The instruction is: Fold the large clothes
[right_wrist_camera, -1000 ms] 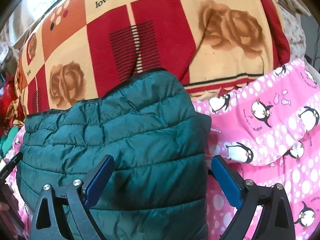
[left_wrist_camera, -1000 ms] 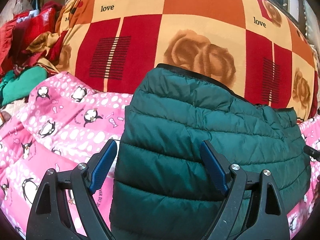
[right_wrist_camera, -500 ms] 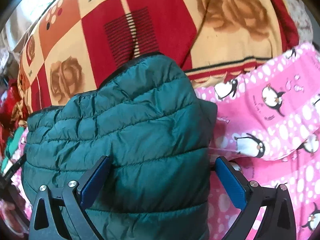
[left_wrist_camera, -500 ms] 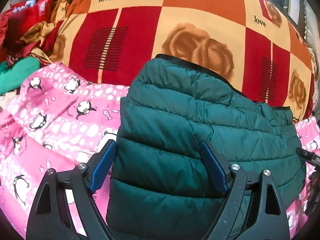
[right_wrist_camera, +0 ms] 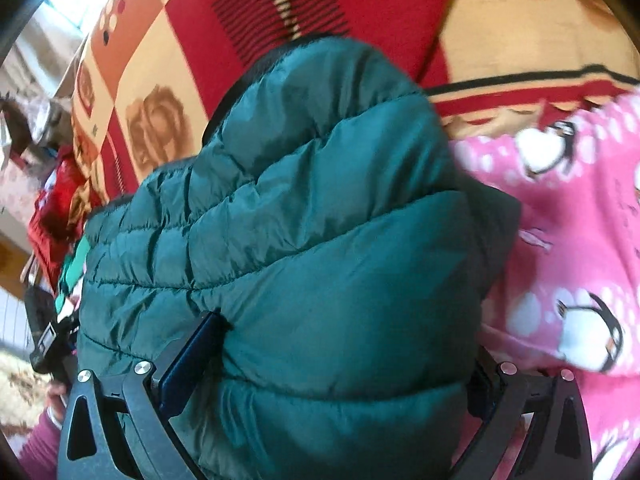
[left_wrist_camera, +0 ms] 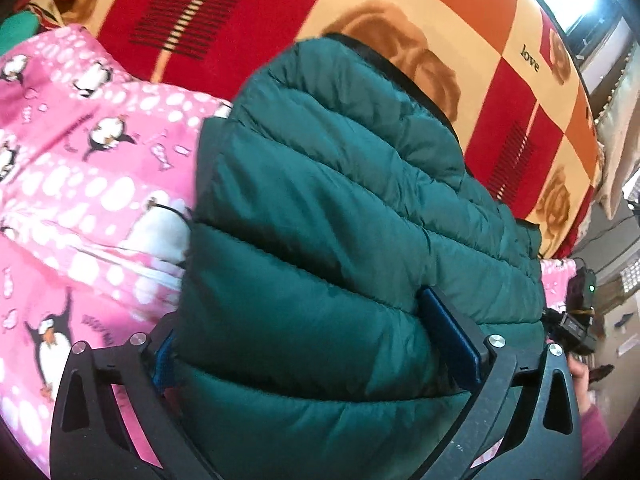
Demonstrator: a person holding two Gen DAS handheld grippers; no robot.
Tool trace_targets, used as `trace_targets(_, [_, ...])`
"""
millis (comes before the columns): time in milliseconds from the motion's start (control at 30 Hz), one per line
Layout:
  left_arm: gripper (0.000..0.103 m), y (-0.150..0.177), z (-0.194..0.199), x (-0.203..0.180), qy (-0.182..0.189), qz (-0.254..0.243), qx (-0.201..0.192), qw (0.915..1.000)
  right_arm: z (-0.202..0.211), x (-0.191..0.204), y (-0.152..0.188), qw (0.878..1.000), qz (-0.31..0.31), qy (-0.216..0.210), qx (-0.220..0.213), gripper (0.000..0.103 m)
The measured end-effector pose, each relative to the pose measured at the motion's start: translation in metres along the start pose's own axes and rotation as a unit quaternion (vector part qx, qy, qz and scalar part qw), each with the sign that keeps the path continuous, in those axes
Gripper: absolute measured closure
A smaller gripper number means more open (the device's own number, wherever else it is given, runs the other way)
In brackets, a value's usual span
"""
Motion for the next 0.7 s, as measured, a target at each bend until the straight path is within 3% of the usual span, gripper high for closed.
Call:
trace_targets(200, [0.0,-0.002,-0.013,-0.006,0.009,0.015,0.023,0.9996,-0.005,-0.001,0.002,1.0,-0.016,-0.011,-0.002,0.001])
trace_targets(233, [0.002,-0.001,-0.013,-0.008,0.008,0.009,0.027,0.9996,-0.001,0.002,0.005,1.0,-0.014,-0.014,-0.008,0.009])
trace_targets(267, [0.011,-0.001,-0.011,-0.011,0.012,0.003,0.028,0.9995,0.001,0.006,0.005,1.0,-0.01,-0.013,-0.013,0.014])
trace_targets(333, [0.026,-0.001,-0.006,-0.013,0.016,-0.01,0.022,0.9996,0.009,0.014,0.007,1.0,-0.008,-0.016,-0.023,0.039])
trace_targets(433, [0.048,-0.003,0.01,-0.018,0.019,-0.025,0.016,0.9994,0.033,0.024,0.01,0.998,-0.017,-0.043,-0.052,0.063])
trace_targets(533, [0.062,-0.005,0.029,-0.022,0.033,-0.028,0.015,0.999,0.057,0.037,0.018,0.994,-0.027,-0.071,-0.076,0.069])
trace_targets(700, [0.067,0.003,0.073,-0.03,0.053,-0.061,0.01,0.9967,0.101,0.067,0.045,0.99,-0.029,-0.1,-0.095,0.071])
Point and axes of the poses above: each gripper's, at about its wrist camera, not at the fingertips, and z roughly against the way its jaws point, x to its left, y to its underside, the point moved 5 cm from there along -z, roughly the way its jaws point, and after that the axes turned 7 degrees about -y, right-handed, at the moved point
